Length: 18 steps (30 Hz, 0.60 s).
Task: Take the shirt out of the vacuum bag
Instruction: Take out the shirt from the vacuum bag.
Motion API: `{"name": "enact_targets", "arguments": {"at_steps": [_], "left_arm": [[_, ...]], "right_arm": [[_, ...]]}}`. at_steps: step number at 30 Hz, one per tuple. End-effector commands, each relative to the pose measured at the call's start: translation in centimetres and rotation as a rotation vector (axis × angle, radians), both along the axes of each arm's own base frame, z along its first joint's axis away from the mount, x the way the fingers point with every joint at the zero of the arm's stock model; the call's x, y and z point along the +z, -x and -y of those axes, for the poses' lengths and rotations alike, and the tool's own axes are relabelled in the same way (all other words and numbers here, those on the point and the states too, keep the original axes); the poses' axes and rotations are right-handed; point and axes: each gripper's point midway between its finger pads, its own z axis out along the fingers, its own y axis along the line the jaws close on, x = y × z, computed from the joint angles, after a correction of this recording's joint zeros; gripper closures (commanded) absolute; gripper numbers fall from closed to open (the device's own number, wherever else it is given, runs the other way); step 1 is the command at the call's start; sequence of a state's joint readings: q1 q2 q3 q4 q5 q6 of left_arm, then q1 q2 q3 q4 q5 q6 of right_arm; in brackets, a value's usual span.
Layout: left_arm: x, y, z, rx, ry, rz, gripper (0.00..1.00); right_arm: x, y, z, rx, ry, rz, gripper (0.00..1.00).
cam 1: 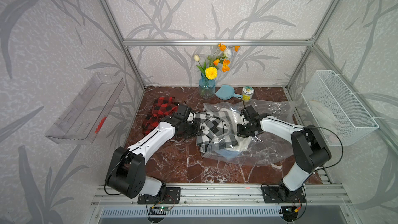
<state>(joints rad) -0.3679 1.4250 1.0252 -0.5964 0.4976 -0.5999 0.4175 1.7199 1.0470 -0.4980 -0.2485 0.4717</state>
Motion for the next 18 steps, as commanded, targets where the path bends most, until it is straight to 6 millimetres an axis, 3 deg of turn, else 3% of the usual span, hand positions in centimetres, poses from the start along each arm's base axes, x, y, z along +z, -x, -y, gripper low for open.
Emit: {"name": "enact_targets", "arguments": {"at_steps": [1,5,9,18], "left_arm": [[1.6,0.4,-3.5,0.011,-0.137,0.024,1.0],[1.9,0.5,-5.4,0.039,-0.163,0.015,1.0],[3.6,0.6,-6.9,0.076,-0.157,0.051,1.0],[6.6,0.2,-5.5,0.071,-0.044,0.119,1.0]], "right_arm": [[-2.9,1.6,3.8,-0.046,0.176,-0.091,1.0],[-3.1,1.4,3.8,-0.046,0.18,-0.094,1.0],[-3.3,1.4,3.8,-0.045,0.184,-0.098,1.0],[-3.8,1.3,3.5,-0.042,0.178,-0.109,1.0]]}}
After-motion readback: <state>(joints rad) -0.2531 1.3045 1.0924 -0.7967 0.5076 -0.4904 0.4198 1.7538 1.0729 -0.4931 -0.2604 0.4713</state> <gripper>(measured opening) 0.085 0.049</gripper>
